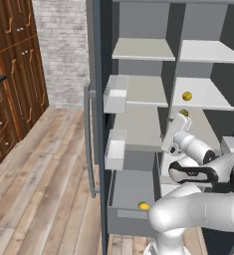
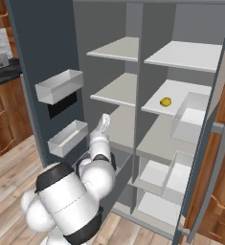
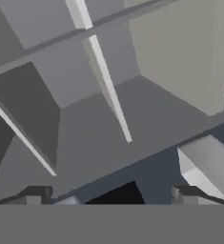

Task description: Take the lemons from the fridge shelf and place them in the freezer drawer to begin freezing them.

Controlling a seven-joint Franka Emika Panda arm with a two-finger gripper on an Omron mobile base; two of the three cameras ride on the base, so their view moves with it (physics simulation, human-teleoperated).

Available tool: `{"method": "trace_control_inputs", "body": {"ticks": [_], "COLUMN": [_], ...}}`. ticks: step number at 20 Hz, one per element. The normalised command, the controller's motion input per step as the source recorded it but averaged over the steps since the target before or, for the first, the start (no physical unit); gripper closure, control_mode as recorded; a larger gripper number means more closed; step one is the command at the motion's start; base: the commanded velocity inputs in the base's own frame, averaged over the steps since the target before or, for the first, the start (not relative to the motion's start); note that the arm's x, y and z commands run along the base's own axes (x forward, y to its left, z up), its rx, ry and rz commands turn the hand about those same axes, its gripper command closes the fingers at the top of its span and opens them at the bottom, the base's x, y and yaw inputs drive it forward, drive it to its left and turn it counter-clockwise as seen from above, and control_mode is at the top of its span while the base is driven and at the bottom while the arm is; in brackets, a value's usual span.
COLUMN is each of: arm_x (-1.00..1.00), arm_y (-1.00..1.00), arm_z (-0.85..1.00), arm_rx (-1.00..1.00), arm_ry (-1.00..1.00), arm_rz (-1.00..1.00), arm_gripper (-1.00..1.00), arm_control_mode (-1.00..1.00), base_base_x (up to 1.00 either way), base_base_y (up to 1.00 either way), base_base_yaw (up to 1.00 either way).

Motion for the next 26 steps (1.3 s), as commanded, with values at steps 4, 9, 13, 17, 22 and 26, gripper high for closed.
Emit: {"method": "trace_control_inputs", "body": {"ticks": [4,9,13,17,22,26], "arm_x": [-0.3,-0.24,-0.26,-0.24,-0.29,-0.41], "arm_y": [0.14,0.31,0.33,0.37,0.46,0.35], "arm_z": [0.1,0.02,0.03,0.0,0.02,0.02], "arm_rx": [0.78,0.66,0.6,0.57,0.38,0.13], "arm_ry": [0.49,0.46,0.48,0.5,0.37,0.12], "arm_rz": [0.0,0.0,0.0,0.0,0.0,-0.01], "arm_gripper": [-1.0,-1.0,-1.0,-1.0,-1.0,-1.0], "arm_control_mode": [-1.0,-1.0,-1.0,-1.0,-1.0,-1.0], "base_base_x": [0.0,0.0,0.0,0.0,0.0,0.0], "base_base_y": [0.0,0.0,0.0,0.0,0.0,0.0], "base_base_yaw": [0.0,0.0,0.0,0.0,0.0,0.0]}}
